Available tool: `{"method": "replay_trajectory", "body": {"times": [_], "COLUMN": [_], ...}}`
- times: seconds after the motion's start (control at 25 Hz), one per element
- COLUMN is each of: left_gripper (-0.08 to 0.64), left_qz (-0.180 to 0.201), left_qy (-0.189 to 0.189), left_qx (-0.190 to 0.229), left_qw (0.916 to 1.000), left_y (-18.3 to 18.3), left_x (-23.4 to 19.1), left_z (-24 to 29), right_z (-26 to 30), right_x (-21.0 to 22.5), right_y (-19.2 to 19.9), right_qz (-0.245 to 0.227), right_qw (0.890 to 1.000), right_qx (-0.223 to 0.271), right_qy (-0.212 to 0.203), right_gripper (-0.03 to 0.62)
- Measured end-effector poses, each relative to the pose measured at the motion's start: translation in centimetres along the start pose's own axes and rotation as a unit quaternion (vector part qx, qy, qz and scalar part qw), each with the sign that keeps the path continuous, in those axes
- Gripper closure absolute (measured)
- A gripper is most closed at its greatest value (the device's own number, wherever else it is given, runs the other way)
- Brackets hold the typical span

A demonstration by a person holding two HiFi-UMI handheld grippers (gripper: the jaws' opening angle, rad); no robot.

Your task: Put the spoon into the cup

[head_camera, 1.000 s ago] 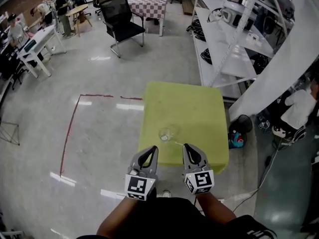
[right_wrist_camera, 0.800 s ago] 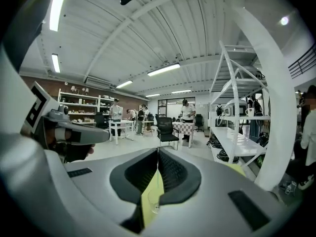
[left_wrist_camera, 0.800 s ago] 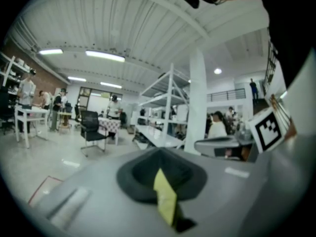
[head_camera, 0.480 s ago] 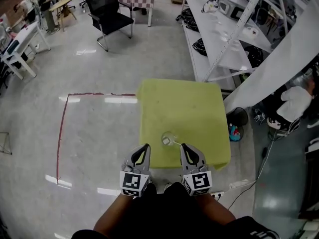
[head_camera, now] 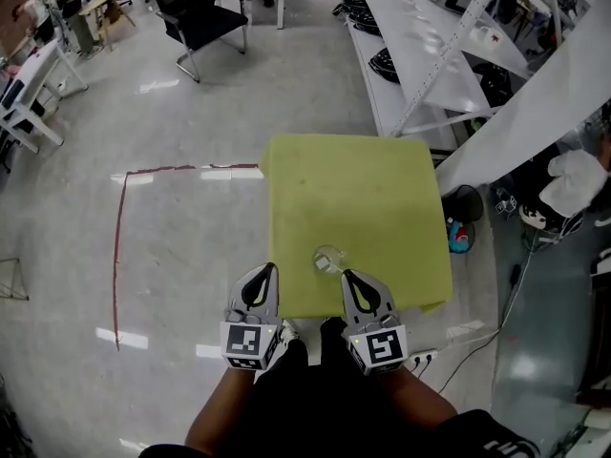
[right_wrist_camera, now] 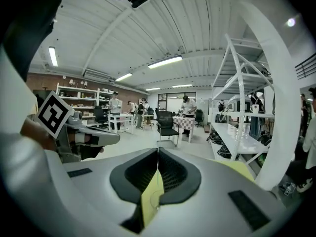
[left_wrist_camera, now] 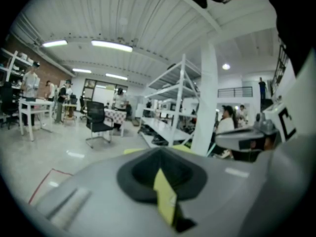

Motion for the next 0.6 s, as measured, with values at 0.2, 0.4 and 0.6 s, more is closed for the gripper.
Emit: {"method": "replay_trajectory", "body": {"times": [0.2,0.4,0.6], "left_gripper": [0.554,0.554,0.554], "left_qz": [-0.026,-0.015,-0.006], "left_qy": [0.010,0.019,0.012], "left_qx": [-0.013,-0.028,-0.044], "left_qw": [0.9995,0.9993,0.9990], "left_y": [0.6,1.4,2.8], "left_x": [0.6,1.3,2.0], "left_z": [1.8,3.6,4.6], "right_z": [1.1,2.0,2.6], "right_x": [1.3,2.3,3.1], "right_y": [1.9,3.8,5.8], "right_qz": [0.020,0.038,0.051], "right_qw": [1.000,0.998,0.997], "right_qx": [-0.016,-0.038,-0.057], "right_qy": [-0.007,-0.016,-0.022], "right_gripper": [0.580,0.580,0.580]}}
Point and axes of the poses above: the fingertips, and each gripper's own axes: z forward along the fingers, x to its right, y out of its underside, the point moved 10 cm from there along -z, backward along the fingers, and after that the axes turned 12 degrees about x, right-handed, at the moved point
